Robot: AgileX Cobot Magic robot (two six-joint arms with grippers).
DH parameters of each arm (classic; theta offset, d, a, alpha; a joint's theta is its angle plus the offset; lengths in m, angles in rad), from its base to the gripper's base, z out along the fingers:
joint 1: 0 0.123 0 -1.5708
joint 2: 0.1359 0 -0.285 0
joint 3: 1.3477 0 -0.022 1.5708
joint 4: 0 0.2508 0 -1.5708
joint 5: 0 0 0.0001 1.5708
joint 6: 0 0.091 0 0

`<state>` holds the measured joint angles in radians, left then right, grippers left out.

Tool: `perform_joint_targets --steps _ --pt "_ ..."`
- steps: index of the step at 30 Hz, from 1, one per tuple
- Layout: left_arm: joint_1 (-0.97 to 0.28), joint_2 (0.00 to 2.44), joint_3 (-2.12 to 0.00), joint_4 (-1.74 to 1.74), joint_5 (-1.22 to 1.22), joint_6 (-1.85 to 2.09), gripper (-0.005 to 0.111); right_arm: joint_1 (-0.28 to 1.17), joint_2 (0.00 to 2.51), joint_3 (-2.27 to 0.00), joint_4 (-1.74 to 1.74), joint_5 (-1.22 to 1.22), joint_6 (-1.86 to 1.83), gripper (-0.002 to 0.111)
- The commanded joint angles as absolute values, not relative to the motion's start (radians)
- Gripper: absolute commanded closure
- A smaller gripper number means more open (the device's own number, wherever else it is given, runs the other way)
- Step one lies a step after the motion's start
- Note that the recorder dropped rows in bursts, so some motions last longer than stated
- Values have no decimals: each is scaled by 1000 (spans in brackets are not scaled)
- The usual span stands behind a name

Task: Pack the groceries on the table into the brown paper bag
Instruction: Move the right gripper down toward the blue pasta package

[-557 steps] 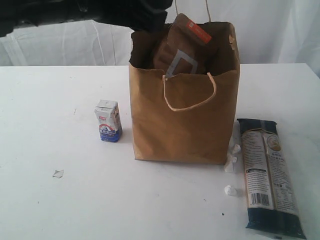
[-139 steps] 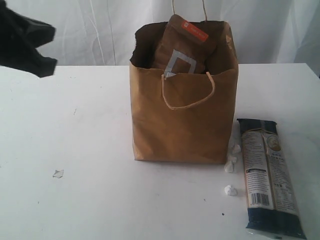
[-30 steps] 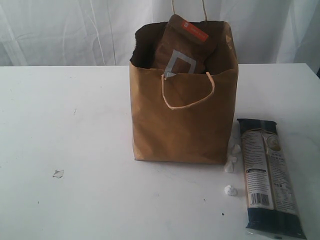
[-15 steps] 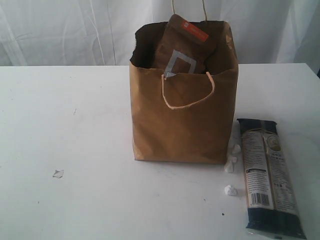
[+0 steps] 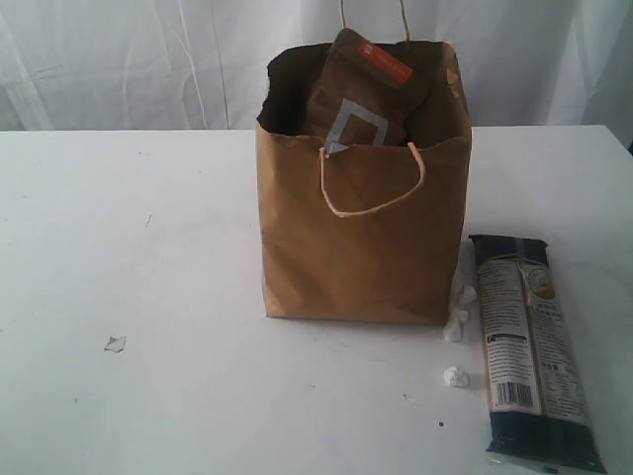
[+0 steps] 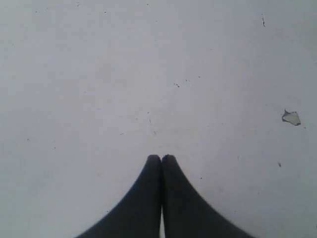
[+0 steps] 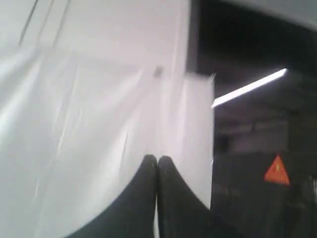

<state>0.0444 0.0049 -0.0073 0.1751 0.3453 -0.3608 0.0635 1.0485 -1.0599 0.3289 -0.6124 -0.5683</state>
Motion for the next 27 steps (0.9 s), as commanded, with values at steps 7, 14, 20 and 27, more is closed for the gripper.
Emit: perform_joint_targets --steps 7,14,20,27 --pt "47 0 0 174 384 -361 107 49 1645 -1058 574 38 -986 108" --pt "47 0 0 174 384 -361 107 11 1666 -1059 561 6 -941 108" --pt "47 0 0 174 384 -361 107 -62 1646 -1059 548 112 -931 108" --pt "47 0 0 174 384 -361 107 -61 1563 -1059 548 305 -867 108"
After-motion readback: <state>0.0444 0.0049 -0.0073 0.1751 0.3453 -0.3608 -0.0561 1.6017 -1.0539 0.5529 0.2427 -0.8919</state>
